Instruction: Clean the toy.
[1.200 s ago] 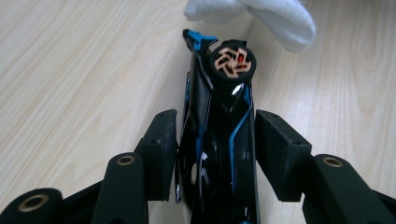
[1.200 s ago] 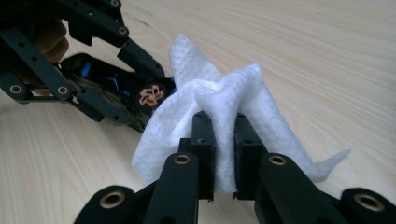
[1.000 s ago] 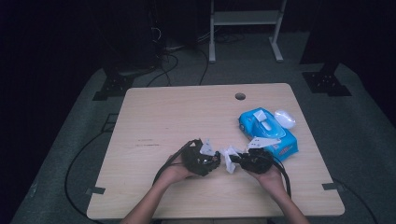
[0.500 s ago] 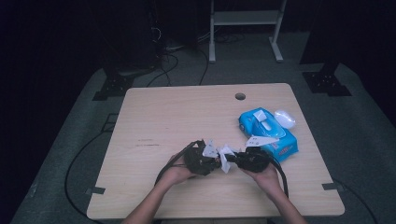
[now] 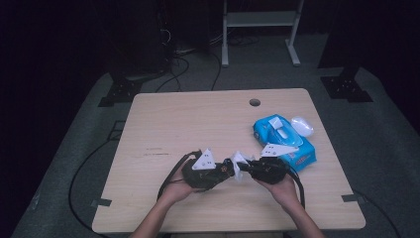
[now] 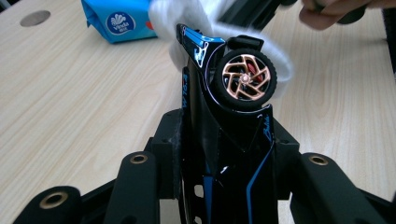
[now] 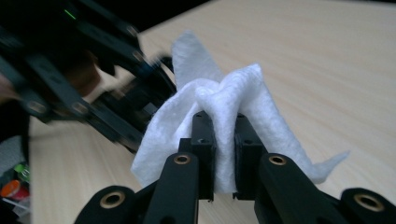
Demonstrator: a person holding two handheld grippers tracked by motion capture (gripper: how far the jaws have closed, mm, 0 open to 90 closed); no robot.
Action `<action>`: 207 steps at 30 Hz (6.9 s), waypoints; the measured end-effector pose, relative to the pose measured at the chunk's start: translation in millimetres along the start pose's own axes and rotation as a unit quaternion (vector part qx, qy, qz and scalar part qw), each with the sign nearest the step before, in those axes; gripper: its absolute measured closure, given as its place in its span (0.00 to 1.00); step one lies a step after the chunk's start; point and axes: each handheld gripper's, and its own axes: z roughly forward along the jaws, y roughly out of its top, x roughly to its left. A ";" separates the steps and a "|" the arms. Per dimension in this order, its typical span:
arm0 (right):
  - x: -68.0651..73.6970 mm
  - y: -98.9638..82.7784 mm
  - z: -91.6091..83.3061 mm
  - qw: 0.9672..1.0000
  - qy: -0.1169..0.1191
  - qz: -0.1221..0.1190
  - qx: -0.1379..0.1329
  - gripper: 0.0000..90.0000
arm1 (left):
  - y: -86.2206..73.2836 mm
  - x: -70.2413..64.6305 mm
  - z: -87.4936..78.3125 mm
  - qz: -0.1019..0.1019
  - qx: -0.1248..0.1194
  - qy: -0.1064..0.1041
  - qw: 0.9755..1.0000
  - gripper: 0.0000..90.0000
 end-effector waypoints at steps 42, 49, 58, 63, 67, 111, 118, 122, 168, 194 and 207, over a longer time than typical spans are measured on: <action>3.4 1.9 -4.0 1.000 0.008 -0.002 -0.024 0.90 | -0.3 4.0 -10.0 -0.011 -0.048 -0.012 0.999 0.63; -2.1 -4.1 -1.1 1.000 0.010 0.013 -0.012 0.90 | 1.5 4.9 -14.6 -0.012 -0.058 -0.009 0.998 0.64; -1.3 -1.6 -3.1 1.000 0.010 0.010 -0.019 0.90 | 3.0 6.4 -18.8 -0.020 -0.074 -0.011 0.997 0.64; 2.2 1.4 -3.4 1.000 0.007 0.006 -0.021 0.90 | 1.4 6.6 -16.0 -0.016 -0.067 -0.007 0.998 0.64; 1.7 3.8 -6.8 0.999 0.013 0.008 -0.033 0.90 | 2.5 6.4 -17.3 -0.019 -0.072 -0.010 0.997 0.63; -13.1 -3.0 -6.5 0.999 -0.023 0.025 -0.008 0.90 | -2.4 18.4 -1.4 -0.049 -0.039 -0.025 0.998 0.63; -12.9 -5.4 -10.7 0.999 -0.025 0.025 -0.008 0.90 | -2.0 17.2 10.3 -0.033 0.011 -0.034 0.999 0.63; -11.8 -6.1 -7.4 1.000 -0.018 0.021 -0.001 0.90 | -4.7 17.5 17.7 -0.025 0.056 -0.037 0.997 0.63; 20.2 5.2 41.0 0.997 0.045 -0.025 0.054 0.90 | -50.1 51.6 -32.0 -0.171 0.002 -0.107 0.979 0.34; 40.8 -12.5 17.2 0.993 0.043 -0.097 0.058 0.90 | -51.7 33.6 -16.4 -0.165 0.037 -0.148 0.975 0.20; 48.4 -22.0 11.7 0.991 0.042 -0.113 0.062 0.91 | -52.7 26.0 -13.4 -0.140 0.050 -0.142 0.979 0.21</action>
